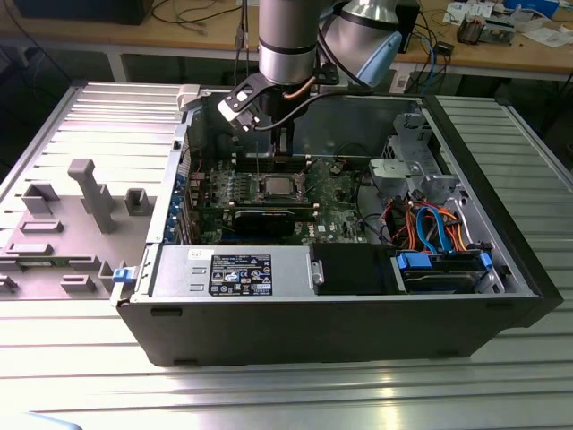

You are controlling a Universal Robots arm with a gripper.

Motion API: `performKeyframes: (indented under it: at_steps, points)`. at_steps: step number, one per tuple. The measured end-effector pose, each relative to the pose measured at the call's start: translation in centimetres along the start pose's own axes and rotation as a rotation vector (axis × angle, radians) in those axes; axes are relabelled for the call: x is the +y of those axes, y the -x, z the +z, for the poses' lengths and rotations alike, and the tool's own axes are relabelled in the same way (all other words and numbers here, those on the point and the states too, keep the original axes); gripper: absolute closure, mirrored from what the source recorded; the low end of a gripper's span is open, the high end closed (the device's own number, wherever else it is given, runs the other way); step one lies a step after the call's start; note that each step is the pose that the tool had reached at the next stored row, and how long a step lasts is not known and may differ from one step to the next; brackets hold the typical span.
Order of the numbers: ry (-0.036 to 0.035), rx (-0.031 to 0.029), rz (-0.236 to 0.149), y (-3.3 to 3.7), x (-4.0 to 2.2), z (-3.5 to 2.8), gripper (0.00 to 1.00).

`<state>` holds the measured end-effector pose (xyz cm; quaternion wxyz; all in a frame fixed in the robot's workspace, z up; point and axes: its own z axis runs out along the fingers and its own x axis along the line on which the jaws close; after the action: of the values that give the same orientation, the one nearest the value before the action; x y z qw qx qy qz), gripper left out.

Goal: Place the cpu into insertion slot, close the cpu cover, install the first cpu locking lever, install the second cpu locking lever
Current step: 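Close the cpu cover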

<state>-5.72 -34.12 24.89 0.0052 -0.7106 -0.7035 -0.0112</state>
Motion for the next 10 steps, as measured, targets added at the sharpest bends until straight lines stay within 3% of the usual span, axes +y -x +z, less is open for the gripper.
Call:
performKeyframes:
  at_steps: [10]
  points:
    - [0.0, 0.0, 0.0, -0.01, 0.01, -0.25, 0.89]
